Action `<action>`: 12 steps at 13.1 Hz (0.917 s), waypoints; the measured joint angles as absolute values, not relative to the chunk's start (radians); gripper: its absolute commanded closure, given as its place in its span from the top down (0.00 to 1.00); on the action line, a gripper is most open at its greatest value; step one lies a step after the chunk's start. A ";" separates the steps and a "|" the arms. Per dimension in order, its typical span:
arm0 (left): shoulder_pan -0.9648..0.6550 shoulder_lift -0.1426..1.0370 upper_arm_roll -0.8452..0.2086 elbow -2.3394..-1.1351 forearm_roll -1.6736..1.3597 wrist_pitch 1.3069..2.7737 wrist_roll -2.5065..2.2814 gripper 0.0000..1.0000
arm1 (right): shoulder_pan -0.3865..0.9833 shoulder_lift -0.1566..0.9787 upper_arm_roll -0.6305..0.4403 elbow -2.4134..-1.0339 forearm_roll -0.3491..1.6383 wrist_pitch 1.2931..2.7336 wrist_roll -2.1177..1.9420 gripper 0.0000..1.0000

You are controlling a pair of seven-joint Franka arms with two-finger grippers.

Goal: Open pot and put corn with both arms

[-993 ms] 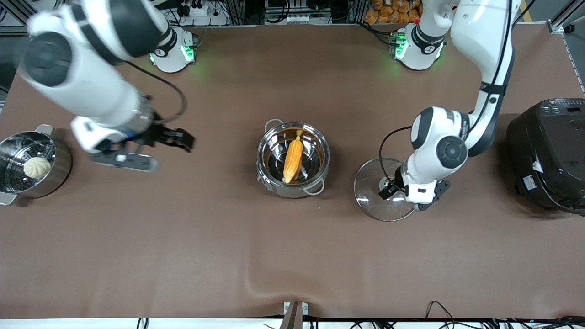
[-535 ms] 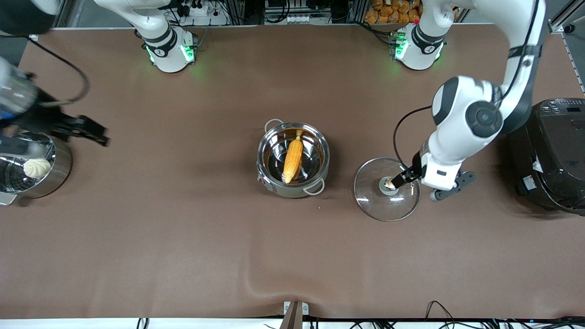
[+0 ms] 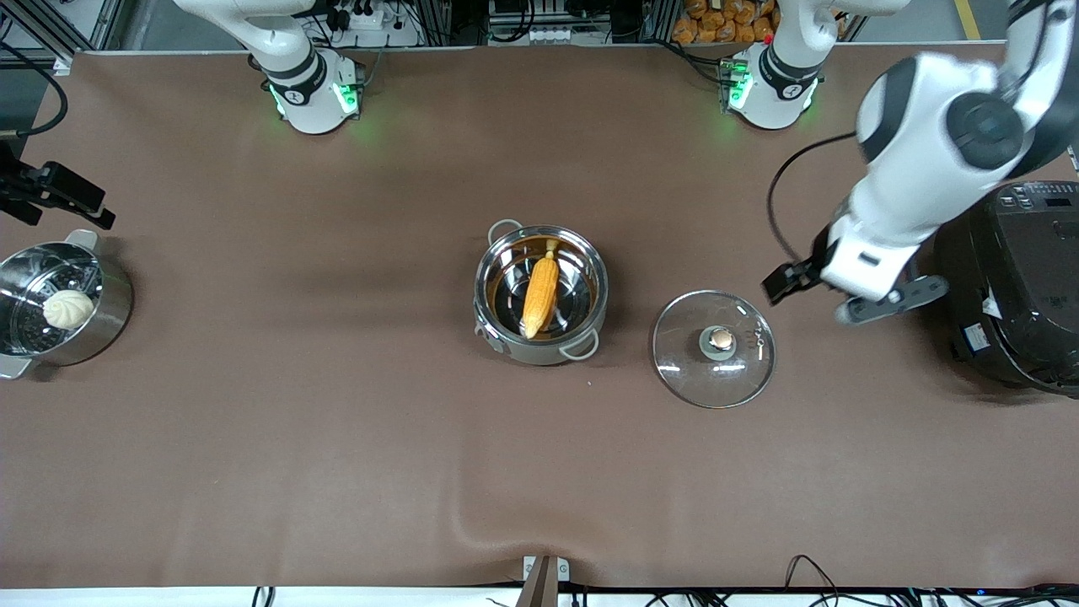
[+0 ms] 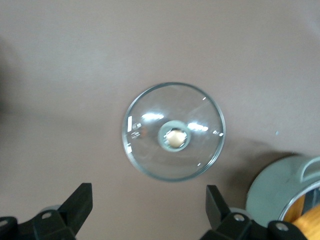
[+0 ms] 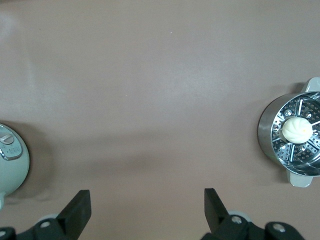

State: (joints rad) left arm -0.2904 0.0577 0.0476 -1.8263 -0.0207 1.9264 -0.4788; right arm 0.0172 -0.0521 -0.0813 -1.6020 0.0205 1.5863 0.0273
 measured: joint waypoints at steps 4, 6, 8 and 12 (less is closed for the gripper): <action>-0.214 -0.044 0.052 -1.807 -0.020 1.768 -0.290 1.00 | 0.017 -0.054 -0.081 -1.621 0.011 1.524 0.046 1.00; -0.197 -0.055 0.054 -1.759 -0.007 1.673 -0.208 1.00 | 0.017 -0.054 -0.081 -1.621 0.009 1.476 0.064 1.00; -0.187 -0.055 0.056 -1.699 0.015 1.596 -0.144 1.00 | 0.018 -0.054 -0.080 -1.621 0.002 1.451 0.068 1.00; -0.107 -0.054 0.055 -1.597 0.017 1.501 -0.016 1.00 | 0.021 -0.055 -0.077 -1.621 -0.001 1.447 0.070 1.00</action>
State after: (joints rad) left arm -0.1067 -0.0544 0.0547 -1.5966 0.0172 1.5012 -0.0159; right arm 0.0212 -0.0551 -0.0769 -1.6215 -0.0006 1.4472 0.0699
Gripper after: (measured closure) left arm 0.000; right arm 0.000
